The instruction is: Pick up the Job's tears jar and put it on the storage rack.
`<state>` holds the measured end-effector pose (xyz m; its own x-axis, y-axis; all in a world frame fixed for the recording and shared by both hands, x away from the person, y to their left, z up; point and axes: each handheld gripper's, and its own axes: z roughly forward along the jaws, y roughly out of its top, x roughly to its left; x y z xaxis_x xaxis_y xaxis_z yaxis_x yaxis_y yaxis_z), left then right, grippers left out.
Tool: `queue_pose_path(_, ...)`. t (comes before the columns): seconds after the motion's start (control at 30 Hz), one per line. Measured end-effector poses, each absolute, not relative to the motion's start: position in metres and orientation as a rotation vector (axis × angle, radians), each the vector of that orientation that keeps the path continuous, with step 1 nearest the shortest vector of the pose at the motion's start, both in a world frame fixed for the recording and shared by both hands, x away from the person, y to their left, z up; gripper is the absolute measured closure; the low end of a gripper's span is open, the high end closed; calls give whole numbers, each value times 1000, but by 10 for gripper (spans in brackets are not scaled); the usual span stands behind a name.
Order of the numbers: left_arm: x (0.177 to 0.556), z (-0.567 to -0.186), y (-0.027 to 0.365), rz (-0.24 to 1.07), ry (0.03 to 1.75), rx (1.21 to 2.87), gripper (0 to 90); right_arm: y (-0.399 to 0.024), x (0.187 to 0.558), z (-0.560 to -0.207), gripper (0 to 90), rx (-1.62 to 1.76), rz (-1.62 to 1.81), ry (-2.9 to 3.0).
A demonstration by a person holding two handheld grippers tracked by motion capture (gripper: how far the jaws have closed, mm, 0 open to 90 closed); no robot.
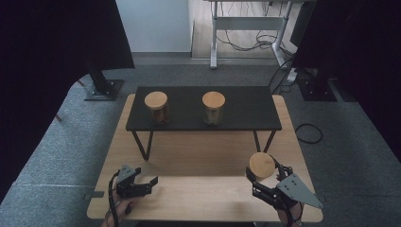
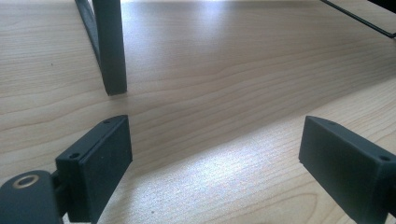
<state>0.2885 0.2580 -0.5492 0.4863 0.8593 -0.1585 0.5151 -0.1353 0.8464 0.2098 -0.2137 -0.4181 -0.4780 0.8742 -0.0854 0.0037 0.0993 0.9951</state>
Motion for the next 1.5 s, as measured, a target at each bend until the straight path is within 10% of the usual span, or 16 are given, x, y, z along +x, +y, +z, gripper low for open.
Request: queue_pose_path(1.5,289,-549,258,458,1164,1793,89,-213,234,-388,250,859,1507,1601)
